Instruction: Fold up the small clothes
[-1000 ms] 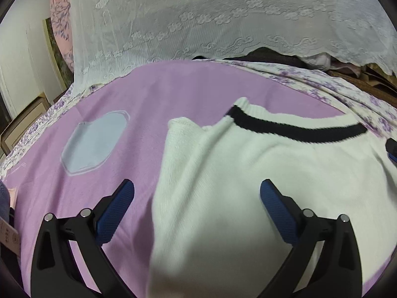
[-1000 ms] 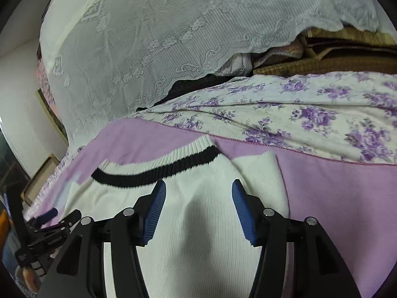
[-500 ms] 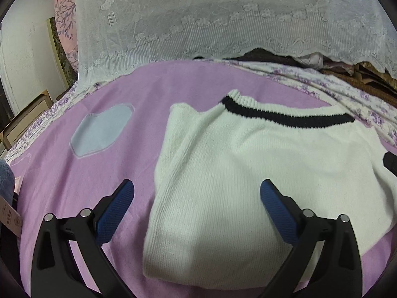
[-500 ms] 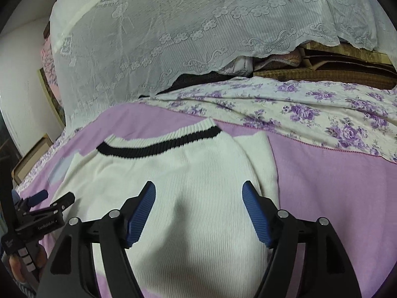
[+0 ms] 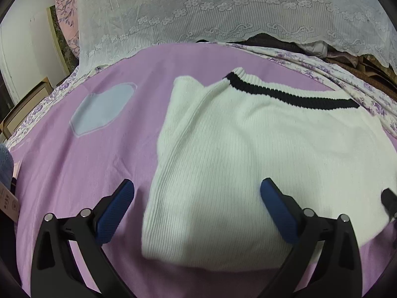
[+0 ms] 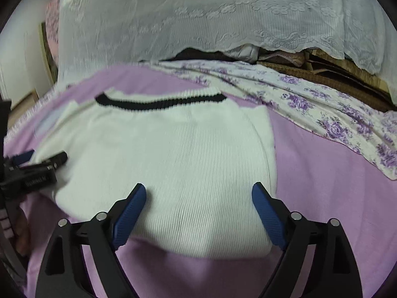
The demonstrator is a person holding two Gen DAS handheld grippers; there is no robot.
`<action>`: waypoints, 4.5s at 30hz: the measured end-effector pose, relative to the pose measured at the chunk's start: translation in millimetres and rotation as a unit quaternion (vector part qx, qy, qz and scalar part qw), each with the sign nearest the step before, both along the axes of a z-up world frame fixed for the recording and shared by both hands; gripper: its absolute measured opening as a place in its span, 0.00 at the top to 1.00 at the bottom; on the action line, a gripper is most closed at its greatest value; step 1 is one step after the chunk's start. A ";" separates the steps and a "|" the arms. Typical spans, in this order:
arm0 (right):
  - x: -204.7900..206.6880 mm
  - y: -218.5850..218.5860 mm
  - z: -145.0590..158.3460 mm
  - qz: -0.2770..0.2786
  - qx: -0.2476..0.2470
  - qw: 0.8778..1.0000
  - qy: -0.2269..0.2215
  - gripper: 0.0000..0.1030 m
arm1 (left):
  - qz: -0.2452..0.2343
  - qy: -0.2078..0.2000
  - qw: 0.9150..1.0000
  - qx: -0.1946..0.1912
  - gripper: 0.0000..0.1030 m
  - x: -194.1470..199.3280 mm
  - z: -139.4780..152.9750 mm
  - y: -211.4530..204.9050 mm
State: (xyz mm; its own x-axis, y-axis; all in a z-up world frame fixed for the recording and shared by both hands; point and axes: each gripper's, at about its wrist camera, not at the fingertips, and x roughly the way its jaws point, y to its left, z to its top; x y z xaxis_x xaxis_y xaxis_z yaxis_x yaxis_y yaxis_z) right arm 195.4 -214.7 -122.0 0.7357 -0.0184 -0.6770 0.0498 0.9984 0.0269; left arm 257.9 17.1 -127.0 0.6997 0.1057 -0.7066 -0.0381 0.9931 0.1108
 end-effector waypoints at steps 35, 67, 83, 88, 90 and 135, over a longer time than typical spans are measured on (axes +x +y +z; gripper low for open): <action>-118.8 -30.7 18.9 -0.022 0.144 0.986 -0.080 0.14 | -0.031 -0.156 0.987 0.037 0.04 -129.6 70.0 -40.2; -107.3 -42.9 1.8 -0.039 0.184 0.981 -0.051 0.13 | -0.037 -0.142 0.988 -0.042 0.04 -99.0 58.0 -46.9; -74.5 -69.6 -15.5 -0.074 0.267 0.961 -0.007 0.13 | -0.015 -0.136 0.990 -0.027 0.04 -84.1 49.7 -41.6; -49.9 -83.1 -19.7 -0.085 0.296 0.951 0.002 0.13 | -0.004 -0.121 0.992 -0.024 0.04 -70.2 42.4 -39.1; -39.8 -85.5 -20.0 -0.087 0.297 0.951 0.003 0.13 | 0.002 -0.116 0.993 -0.022 0.04 -64.1 39.3 -37.7; 22.4 -82.3 -29.4 -0.048 0.301 0.952 0.003 0.48 | 0.005 -0.034 0.999 0.005 0.04 -19.7 1.6 -46.2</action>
State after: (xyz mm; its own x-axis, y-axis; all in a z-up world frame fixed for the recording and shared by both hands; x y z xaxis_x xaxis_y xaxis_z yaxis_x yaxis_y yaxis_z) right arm 217.8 -297.0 -151.4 0.7462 0.3069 -0.5908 0.1427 0.7931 0.5922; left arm 238.2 -29.1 -125.4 0.7453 0.1196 -0.6560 -0.0556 0.9915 0.1175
